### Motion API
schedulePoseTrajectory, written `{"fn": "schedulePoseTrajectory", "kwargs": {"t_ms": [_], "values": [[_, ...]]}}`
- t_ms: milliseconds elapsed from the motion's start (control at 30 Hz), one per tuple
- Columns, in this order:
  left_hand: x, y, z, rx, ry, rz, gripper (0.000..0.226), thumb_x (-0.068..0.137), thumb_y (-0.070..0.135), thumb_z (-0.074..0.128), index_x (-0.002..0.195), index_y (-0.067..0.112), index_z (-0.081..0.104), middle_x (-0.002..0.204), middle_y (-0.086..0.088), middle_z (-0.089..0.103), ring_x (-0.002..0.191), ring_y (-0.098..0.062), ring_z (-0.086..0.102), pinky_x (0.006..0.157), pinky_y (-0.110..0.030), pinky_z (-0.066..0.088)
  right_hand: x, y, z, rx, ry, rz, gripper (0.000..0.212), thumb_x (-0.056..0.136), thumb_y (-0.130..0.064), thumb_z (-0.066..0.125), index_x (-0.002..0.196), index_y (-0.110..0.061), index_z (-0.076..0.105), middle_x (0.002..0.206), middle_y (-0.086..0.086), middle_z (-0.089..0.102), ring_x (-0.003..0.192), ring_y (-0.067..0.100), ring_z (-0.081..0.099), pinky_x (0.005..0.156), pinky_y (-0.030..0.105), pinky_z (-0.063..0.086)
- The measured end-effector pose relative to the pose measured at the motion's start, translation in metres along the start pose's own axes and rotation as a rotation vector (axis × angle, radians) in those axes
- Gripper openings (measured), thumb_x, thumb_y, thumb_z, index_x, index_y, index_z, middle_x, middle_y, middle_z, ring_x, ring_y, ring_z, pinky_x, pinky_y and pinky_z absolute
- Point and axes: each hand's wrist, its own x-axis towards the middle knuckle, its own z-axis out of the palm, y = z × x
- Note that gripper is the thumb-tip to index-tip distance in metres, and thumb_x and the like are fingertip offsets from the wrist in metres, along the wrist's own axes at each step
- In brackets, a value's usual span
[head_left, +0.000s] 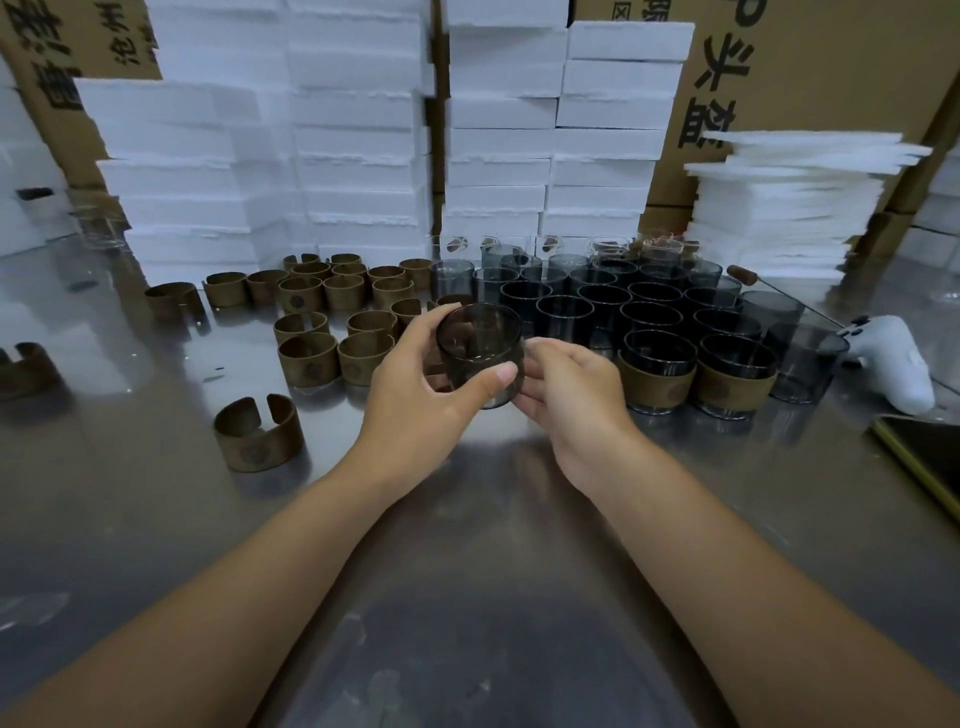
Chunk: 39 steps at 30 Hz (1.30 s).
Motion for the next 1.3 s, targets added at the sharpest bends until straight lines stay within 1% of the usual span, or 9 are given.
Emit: {"fn": "schedulePoseTrajectory", "kwargs": {"t_ms": [167, 267, 333, 467, 567, 767, 1000, 1133, 1300], "values": [[0.0, 0.0, 0.001, -0.084, -0.019, -0.025, 0.053, 0.07, 0.019, 0.08, 0.116, 0.024, 0.055, 0.106, 0.011, 0.065, 0.099, 0.004, 0.062, 0.08, -0.009, 0.047, -0.008, -0.007, 0.006, 0.119, -0.006, 0.112, 0.016, 0.095, -0.012, 0.053, 0.087, -0.009, 0.066, 0.094, 0.012, 0.072, 0.09, 0.023, 0.069, 0.082, 0.032, 0.057], [-0.001, -0.001, 0.002, -0.12, -0.016, -0.04, 0.052, 0.071, 0.012, 0.08, 0.115, 0.021, 0.055, 0.105, 0.01, 0.065, 0.097, 0.005, 0.063, 0.079, -0.008, 0.047, -0.013, -0.005, 0.01, 0.209, -0.048, 0.129, 0.024, 0.099, -0.013, 0.046, 0.085, -0.009, 0.065, 0.09, 0.011, 0.069, 0.081, 0.02, 0.063, 0.07, 0.029, 0.051], [-0.001, -0.001, 0.002, -0.131, -0.016, -0.043, 0.05, 0.071, 0.011, 0.08, 0.113, 0.022, 0.055, 0.105, 0.01, 0.065, 0.097, 0.004, 0.063, 0.08, -0.009, 0.047, -0.014, -0.004, 0.011, 0.243, -0.062, 0.14, 0.026, 0.101, -0.016, 0.043, 0.086, -0.01, 0.063, 0.094, 0.012, 0.067, 0.085, 0.021, 0.06, 0.07, 0.03, 0.049], [-0.002, 0.002, 0.002, -0.152, -0.016, -0.048, 0.051, 0.072, 0.014, 0.079, 0.117, 0.018, 0.055, 0.106, 0.008, 0.066, 0.098, 0.003, 0.064, 0.08, -0.01, 0.047, -0.015, -0.002, 0.014, 0.327, -0.098, 0.188, 0.027, 0.102, -0.024, 0.041, 0.101, -0.009, 0.063, 0.092, 0.008, 0.069, 0.09, 0.021, 0.062, 0.074, 0.031, 0.051], [-0.003, 0.003, 0.0, -0.167, -0.009, -0.045, 0.05, 0.073, 0.009, 0.077, 0.118, 0.015, 0.055, 0.105, 0.008, 0.066, 0.096, 0.005, 0.064, 0.079, -0.008, 0.047, -0.018, -0.002, 0.017, 0.389, -0.154, 0.236, 0.037, 0.102, -0.028, 0.039, 0.124, -0.005, 0.058, 0.113, 0.015, 0.067, 0.099, 0.024, 0.063, 0.081, 0.034, 0.052], [-0.003, 0.005, -0.002, -0.203, -0.018, -0.056, 0.051, 0.076, 0.011, 0.074, 0.123, 0.013, 0.054, 0.11, 0.004, 0.066, 0.1, 0.001, 0.064, 0.083, -0.012, 0.049, -0.021, 0.0, 0.018, 0.348, -0.263, 0.261, 0.05, 0.101, -0.044, 0.035, 0.129, -0.008, 0.055, 0.125, 0.016, 0.064, 0.117, 0.027, 0.06, 0.099, 0.043, 0.047], [0.0, 0.003, -0.007, -0.202, -0.071, -0.041, 0.05, 0.078, 0.006, 0.072, 0.122, 0.018, 0.053, 0.112, 0.008, 0.065, 0.104, 0.002, 0.062, 0.083, -0.01, 0.047, -0.02, 0.002, 0.016, 0.267, -0.304, 0.324, 0.06, 0.096, -0.056, 0.032, 0.128, -0.011, 0.056, 0.122, 0.017, 0.065, 0.101, 0.026, 0.067, 0.106, 0.046, 0.041], [0.003, -0.002, -0.009, -0.175, -0.145, -0.028, 0.055, 0.078, -0.002, 0.07, 0.127, 0.014, 0.05, 0.117, 0.005, 0.063, 0.109, 0.001, 0.06, 0.087, -0.011, 0.045, -0.019, 0.003, 0.013, 0.236, -0.252, 0.379, 0.058, 0.097, -0.053, 0.034, 0.131, -0.009, 0.052, 0.119, 0.016, 0.065, 0.077, 0.019, 0.067, 0.092, 0.037, 0.044], [0.006, -0.005, -0.008, -0.157, -0.182, -0.023, 0.059, 0.077, -0.002, 0.071, 0.129, 0.015, 0.048, 0.12, 0.004, 0.061, 0.111, 0.0, 0.059, 0.09, -0.012, 0.044, -0.016, 0.004, 0.012, 0.212, -0.085, 0.321, 0.045, 0.096, -0.042, 0.048, 0.122, -0.006, 0.057, 0.111, 0.013, 0.069, 0.073, 0.015, 0.066, 0.085, 0.033, 0.046]]}}
